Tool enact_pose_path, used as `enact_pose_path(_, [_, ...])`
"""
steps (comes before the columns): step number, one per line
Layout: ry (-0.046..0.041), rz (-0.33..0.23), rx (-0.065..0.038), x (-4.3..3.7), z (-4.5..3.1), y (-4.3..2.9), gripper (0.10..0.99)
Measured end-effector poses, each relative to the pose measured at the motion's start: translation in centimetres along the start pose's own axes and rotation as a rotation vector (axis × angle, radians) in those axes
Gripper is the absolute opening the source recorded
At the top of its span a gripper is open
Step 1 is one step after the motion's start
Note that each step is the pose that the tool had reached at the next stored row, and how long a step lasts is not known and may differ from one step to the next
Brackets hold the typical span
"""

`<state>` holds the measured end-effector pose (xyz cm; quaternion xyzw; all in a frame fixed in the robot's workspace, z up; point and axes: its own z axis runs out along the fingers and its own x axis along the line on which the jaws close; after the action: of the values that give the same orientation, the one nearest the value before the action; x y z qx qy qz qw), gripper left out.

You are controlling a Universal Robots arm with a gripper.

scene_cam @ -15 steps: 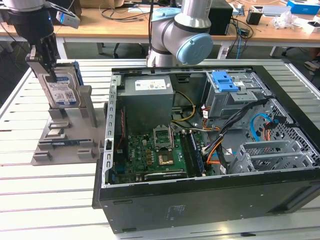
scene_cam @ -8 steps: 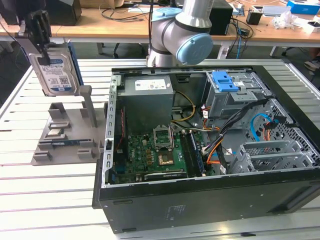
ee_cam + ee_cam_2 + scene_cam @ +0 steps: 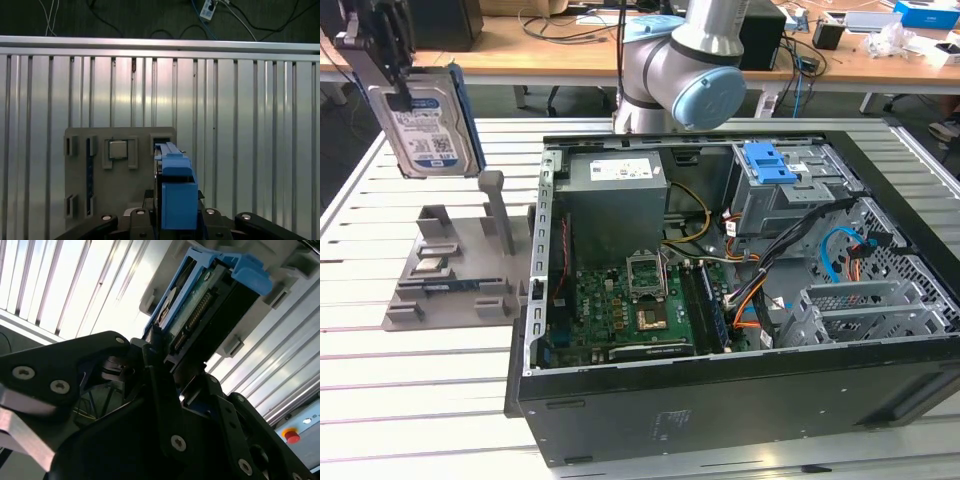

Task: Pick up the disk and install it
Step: 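Pick up the disk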

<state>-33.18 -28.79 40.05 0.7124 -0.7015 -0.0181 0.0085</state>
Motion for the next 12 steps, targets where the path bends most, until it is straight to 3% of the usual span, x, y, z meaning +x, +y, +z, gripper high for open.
enact_pose_path(4, [-0.0001,0.000,0.000,-0.02,-1.01,0.04,0.365])
enact_pose_path(7, [0.0000,0.000,0.000,-0.06,-2.44,0.09,0.365])
enact_pose_path(12, [0.0000,0.000,0.000,-0.10,-4.12,0.15,0.365])
